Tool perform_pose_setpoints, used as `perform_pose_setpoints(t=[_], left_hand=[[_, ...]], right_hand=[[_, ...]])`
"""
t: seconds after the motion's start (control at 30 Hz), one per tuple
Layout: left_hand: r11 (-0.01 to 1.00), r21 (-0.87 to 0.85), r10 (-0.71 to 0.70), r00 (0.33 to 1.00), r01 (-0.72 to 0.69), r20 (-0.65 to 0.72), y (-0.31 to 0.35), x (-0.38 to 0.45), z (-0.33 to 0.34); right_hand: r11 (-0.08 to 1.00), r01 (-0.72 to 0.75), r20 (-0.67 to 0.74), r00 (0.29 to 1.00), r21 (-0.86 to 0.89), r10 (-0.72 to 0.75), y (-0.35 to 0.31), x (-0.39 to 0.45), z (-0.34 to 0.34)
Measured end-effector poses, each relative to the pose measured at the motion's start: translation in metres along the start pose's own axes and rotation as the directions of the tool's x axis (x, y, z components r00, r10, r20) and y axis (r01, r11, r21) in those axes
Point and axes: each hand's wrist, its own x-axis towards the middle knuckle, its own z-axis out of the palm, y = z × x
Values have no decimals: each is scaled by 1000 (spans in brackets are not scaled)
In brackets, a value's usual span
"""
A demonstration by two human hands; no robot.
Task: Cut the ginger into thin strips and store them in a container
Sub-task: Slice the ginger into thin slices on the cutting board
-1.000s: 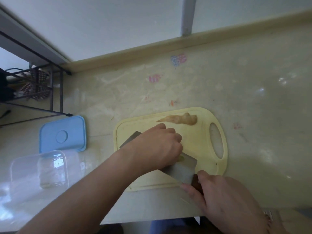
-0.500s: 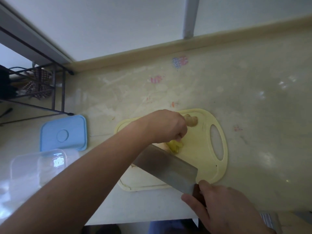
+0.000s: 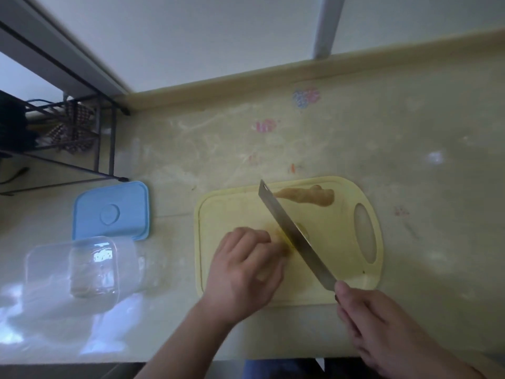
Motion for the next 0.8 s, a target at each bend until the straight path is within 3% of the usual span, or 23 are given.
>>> perform_pose_setpoints(t=[0.13, 0.23, 0.4, 0.8], left_hand=[[998, 25, -57, 997, 55, 61, -3, -15, 23], [994, 93, -67, 997, 63, 48, -7, -13, 29], [994, 66, -86, 996, 84, 27, -11, -10, 34], [998, 65, -26, 999, 28, -31, -13, -13, 36]], right_hand=[[997, 51, 6, 999, -52, -51, 0, 7, 4], [997, 50, -10, 999, -65, -51, 2, 9, 5], [996, 51, 13, 999, -67, -50, 1, 14, 2], [992, 69, -14, 997, -105, -71, 1, 9, 8]])
